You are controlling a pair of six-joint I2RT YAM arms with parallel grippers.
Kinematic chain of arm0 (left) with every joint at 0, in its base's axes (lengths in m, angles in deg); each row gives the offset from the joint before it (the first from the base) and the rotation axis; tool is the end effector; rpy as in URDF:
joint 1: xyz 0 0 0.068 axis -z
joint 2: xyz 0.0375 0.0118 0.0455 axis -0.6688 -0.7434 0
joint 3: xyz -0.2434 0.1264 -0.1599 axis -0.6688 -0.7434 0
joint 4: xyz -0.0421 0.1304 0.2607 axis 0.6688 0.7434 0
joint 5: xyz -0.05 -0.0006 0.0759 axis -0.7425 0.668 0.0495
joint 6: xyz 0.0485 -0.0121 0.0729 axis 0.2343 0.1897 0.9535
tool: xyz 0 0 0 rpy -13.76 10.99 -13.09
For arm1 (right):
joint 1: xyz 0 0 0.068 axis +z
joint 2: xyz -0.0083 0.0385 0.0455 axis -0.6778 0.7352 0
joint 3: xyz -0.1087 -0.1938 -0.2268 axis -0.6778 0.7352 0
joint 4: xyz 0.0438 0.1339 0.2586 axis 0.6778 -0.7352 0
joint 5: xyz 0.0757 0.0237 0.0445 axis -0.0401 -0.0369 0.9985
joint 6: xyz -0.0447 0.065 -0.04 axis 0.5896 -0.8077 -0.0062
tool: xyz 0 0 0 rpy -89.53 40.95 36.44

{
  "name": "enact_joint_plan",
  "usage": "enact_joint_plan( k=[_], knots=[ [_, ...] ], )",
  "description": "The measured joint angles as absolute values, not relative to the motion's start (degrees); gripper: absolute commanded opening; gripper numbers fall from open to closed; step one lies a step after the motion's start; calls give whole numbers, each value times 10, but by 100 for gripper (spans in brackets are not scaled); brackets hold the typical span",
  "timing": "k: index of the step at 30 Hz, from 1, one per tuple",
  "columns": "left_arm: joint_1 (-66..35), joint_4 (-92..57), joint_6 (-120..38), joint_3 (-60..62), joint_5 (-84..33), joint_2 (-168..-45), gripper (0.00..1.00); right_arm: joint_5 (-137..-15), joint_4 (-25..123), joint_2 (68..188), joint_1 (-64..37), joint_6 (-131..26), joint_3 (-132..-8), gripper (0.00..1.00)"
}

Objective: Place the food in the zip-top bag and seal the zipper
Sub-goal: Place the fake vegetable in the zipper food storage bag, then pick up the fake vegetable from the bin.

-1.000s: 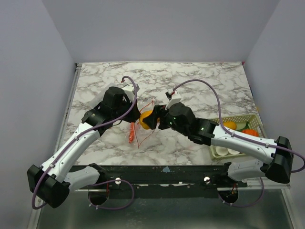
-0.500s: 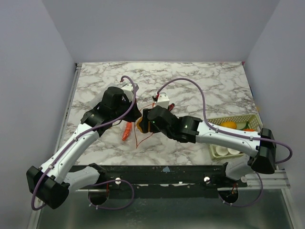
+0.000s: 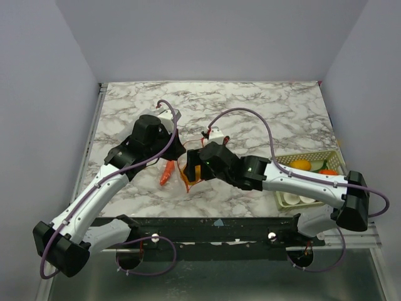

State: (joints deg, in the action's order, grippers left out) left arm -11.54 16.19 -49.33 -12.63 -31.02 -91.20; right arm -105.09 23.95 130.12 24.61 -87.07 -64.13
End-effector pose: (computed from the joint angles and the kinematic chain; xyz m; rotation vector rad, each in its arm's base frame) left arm 0.2263 -0.1546 0.3535 0.3552 2.1964 -0.7525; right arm 0.1748 0.3425 0.3217 -0.3101 2.2456 0.6227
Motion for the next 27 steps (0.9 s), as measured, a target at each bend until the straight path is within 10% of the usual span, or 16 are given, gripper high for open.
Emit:
enact_joint_plan(
  k=[27],
  knots=[
    [-115, 161, -493, -126, -313, -915, 0, -1246, 52, 1040, 158, -935, -610, 96]
  ],
)
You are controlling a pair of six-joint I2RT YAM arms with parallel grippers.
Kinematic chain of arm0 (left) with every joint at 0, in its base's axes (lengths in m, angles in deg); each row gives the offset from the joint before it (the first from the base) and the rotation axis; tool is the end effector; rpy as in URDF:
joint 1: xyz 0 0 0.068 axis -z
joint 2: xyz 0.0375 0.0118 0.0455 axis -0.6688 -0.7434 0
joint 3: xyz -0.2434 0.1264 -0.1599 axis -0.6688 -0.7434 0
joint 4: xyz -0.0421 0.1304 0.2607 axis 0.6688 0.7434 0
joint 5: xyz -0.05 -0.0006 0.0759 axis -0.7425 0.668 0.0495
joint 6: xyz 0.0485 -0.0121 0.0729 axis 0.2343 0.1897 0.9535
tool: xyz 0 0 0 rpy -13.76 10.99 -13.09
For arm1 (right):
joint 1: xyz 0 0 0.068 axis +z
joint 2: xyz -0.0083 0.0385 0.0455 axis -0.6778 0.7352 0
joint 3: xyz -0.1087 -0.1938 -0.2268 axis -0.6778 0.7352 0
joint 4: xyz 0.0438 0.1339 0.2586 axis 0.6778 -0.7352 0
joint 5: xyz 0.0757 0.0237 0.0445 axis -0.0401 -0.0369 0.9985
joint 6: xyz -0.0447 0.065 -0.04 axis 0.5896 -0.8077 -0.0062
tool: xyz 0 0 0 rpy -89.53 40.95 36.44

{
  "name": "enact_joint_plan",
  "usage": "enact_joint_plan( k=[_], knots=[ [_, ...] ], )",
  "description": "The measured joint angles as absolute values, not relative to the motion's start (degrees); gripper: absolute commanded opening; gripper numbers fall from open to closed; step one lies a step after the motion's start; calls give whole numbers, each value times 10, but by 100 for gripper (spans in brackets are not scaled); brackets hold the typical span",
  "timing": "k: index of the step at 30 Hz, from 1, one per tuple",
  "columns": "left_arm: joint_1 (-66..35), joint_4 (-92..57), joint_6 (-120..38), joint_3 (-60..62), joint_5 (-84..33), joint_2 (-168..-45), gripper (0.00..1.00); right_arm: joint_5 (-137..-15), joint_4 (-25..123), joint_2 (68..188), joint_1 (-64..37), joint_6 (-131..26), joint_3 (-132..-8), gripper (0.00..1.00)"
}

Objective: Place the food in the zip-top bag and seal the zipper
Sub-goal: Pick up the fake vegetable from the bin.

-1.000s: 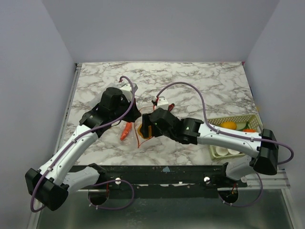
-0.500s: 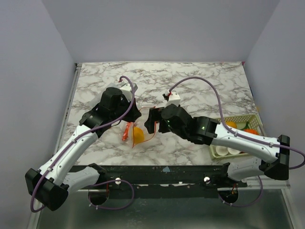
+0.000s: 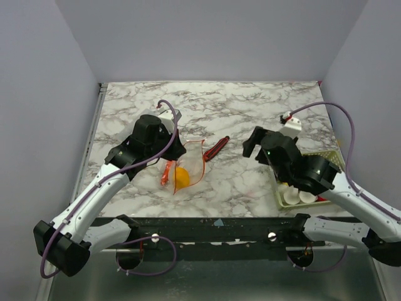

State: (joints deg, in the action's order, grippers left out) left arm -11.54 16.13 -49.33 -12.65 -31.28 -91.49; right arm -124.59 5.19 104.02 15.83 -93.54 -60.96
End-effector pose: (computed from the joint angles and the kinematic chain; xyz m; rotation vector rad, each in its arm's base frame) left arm 0.2272 -0.1555 0.3522 0.3580 2.2010 -0.7561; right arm 0.1627 0.1665 0.4025 0.2007 2.0257 0.3849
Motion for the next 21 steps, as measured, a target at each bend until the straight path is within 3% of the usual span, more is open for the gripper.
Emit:
enact_joint_plan(
  k=[9, 21],
  knots=[
    [-115, 161, -493, -126, -313, -916, 0, -1200, 0, 1053, -159, -957, -525, 91],
    [-115, 162, -493, -126, -315, -918, 0, -1033, 72, 1043, -343, -961, -374, 86]
  ],
)
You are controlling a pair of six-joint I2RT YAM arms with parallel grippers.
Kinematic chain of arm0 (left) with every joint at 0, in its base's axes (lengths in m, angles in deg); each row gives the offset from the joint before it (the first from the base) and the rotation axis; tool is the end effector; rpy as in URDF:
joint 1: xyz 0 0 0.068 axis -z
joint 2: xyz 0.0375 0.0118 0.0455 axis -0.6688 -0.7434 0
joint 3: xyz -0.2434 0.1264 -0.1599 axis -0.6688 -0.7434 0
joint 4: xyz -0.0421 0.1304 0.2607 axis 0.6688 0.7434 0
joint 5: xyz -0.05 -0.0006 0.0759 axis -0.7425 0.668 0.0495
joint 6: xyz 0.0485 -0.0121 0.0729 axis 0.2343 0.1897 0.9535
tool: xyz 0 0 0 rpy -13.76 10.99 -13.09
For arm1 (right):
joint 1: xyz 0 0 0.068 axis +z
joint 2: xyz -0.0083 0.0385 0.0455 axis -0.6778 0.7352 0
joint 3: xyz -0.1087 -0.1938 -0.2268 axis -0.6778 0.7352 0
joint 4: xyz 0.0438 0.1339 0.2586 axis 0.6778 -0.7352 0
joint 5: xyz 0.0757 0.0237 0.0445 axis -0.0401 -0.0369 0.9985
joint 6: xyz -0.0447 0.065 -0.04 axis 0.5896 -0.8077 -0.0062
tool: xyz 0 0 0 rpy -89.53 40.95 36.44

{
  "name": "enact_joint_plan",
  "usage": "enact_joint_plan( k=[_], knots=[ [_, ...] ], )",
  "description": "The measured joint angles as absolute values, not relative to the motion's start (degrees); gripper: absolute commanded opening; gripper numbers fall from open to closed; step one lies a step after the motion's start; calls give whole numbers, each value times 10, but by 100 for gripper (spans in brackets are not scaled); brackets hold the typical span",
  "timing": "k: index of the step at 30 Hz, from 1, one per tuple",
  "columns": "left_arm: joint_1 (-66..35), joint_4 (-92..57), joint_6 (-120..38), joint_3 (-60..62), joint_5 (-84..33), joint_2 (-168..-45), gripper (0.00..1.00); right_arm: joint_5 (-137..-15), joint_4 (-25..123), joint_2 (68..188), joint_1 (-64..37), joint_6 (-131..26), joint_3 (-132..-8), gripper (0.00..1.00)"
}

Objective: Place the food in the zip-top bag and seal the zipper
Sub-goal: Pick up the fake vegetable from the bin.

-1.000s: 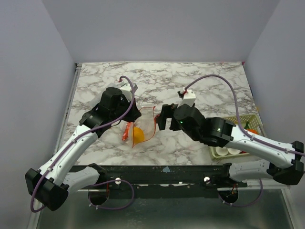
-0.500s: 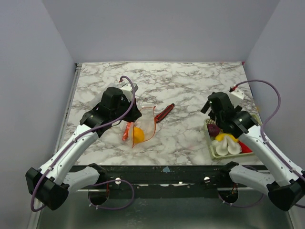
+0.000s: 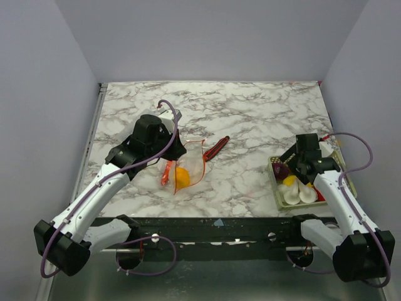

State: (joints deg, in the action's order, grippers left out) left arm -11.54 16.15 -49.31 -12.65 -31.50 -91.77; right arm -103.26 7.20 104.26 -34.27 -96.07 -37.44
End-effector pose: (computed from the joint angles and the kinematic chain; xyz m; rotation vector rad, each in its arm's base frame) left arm 0.2280 -0.1563 0.3510 0.3607 2.2064 -0.7586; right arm 0.2216 0.0058 0.2395 1.0005 2.2611 -0.0129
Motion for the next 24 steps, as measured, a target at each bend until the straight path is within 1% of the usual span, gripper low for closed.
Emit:
enact_joint_plan(
  k=[1, 3, 9, 15, 19, 21, 24],
  knots=[
    [-115, 162, -493, -126, -315, -918, 0, -1019, 78, 1040, -366, -961, -362, 86],
    [-115, 162, -493, -126, -315, -917, 0, -996, 87, 1038, -381, -961, -346, 86],
    [-115, 162, -493, -126, -318, -918, 0, -945, 129, 1037, -386, -965, -321, 86],
    [-115, 162, -493, -126, -319, -918, 0, -925, 158, 1045, -390, -967, -310, 84],
    [-115, 161, -493, -126, -322, -918, 0, -925, 171, 1047, -390, -967, -298, 80],
    [-115, 162, -493, -126, -322, -918, 0, -925, 175, 1049, -390, -967, -294, 75],
    [-115, 162, -493, -126, -322, -918, 0, -927, 182, 1059, -390, -966, -292, 75]
  ],
)
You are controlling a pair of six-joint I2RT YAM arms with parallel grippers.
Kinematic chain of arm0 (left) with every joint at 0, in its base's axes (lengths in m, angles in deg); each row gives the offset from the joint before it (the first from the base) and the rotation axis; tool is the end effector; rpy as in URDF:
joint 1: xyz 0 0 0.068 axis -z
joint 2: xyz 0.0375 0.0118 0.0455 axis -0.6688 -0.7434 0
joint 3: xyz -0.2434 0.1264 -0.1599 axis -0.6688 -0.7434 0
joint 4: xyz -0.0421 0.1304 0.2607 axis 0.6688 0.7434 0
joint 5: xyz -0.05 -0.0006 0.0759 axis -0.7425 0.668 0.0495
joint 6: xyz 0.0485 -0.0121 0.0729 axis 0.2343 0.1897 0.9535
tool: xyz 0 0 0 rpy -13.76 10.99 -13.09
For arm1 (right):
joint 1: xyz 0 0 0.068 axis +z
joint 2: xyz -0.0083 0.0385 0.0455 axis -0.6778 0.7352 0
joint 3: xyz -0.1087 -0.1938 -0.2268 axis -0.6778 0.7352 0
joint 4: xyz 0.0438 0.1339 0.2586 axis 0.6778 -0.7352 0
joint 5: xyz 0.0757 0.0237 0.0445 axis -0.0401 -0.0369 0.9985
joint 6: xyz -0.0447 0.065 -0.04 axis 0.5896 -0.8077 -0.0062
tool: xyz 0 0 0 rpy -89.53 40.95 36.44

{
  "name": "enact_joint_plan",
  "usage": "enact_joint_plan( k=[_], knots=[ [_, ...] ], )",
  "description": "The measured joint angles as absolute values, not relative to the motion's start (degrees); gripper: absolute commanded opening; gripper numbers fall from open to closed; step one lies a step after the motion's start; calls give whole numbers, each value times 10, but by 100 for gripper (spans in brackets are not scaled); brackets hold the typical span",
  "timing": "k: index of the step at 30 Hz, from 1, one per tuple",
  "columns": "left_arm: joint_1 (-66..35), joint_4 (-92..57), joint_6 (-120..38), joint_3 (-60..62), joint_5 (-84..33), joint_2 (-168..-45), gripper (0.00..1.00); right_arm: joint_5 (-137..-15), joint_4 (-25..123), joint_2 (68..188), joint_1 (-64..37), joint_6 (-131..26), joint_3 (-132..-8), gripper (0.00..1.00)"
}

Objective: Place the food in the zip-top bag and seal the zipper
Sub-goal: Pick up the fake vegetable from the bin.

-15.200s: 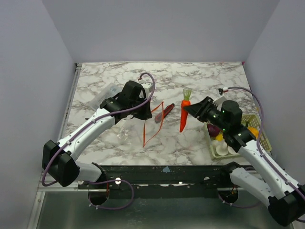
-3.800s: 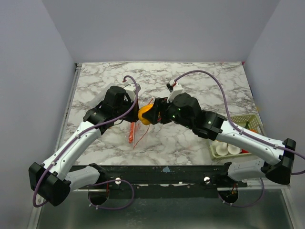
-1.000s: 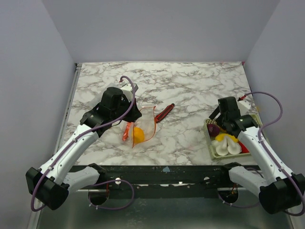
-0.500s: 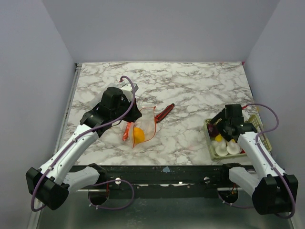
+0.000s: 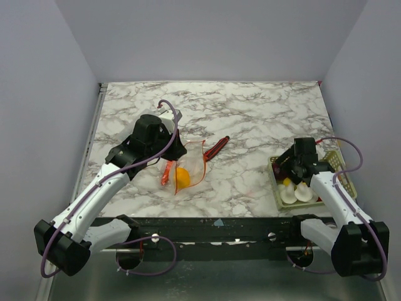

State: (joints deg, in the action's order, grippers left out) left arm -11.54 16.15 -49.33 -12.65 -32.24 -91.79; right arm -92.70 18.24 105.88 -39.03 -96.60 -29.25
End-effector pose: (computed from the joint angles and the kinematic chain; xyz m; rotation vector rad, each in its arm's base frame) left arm 0.2274 -0.1571 0.3510 0.3683 2.2071 -0.7723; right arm 0.2264 0.0017 0.1943 1.0657 2.2903 0.1785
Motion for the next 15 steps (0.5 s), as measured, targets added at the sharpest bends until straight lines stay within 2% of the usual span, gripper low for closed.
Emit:
enact_joint_plan(
  k=[3, 9, 14, 15],
  knots=[
    [-115, 162, -493, -126, -325, -918, 0, -928, 189, 1073, -390, -961, -291, 77],
    [-115, 162, -493, -126, -325, -920, 0, -927, 211, 1113, -390, -946, -291, 88],
    [-115, 161, -494, -126, -328, -921, 0, -927, 223, 1133, -390, -935, -291, 79],
    [-115, 161, -494, -126, -328, -921, 0, -927, 223, 1135, -390, -934, -291, 72]
  ],
)
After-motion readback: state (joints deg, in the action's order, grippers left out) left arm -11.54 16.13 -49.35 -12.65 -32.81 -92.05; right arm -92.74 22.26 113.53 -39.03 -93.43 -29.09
